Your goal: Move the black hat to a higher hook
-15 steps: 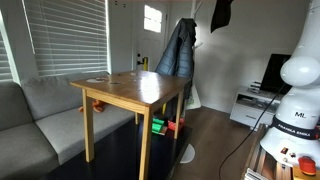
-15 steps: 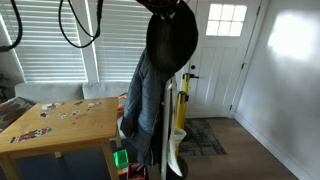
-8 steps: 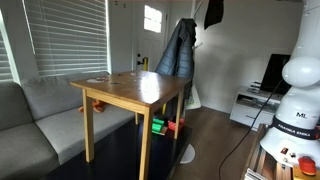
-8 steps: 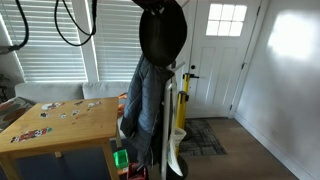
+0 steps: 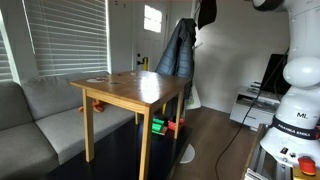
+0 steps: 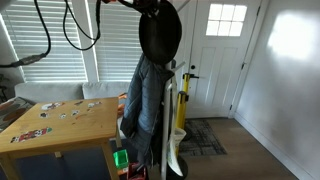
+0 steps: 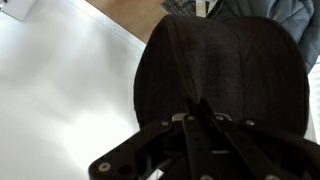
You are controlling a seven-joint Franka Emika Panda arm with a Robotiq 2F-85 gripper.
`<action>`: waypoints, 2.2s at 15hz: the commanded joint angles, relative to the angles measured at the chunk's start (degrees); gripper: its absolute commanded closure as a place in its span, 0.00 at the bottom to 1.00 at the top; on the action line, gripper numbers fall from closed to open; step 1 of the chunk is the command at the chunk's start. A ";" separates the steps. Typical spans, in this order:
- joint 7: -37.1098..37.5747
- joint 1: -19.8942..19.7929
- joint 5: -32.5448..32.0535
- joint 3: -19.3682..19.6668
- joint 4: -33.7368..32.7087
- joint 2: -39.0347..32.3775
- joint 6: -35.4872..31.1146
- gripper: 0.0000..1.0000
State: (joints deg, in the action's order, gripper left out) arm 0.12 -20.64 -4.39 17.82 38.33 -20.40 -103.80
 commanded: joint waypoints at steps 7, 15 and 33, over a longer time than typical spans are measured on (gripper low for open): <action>-3.25 -1.05 -4.56 -1.53 -15.74 -10.73 2.36 0.98; -12.57 1.18 -10.27 -1.41 -14.02 -11.56 6.42 0.98; -16.18 4.59 -9.85 -2.85 -11.11 -2.22 25.18 0.00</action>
State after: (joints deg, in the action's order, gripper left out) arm -13.85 -17.02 -13.23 16.47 26.00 -26.14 -86.31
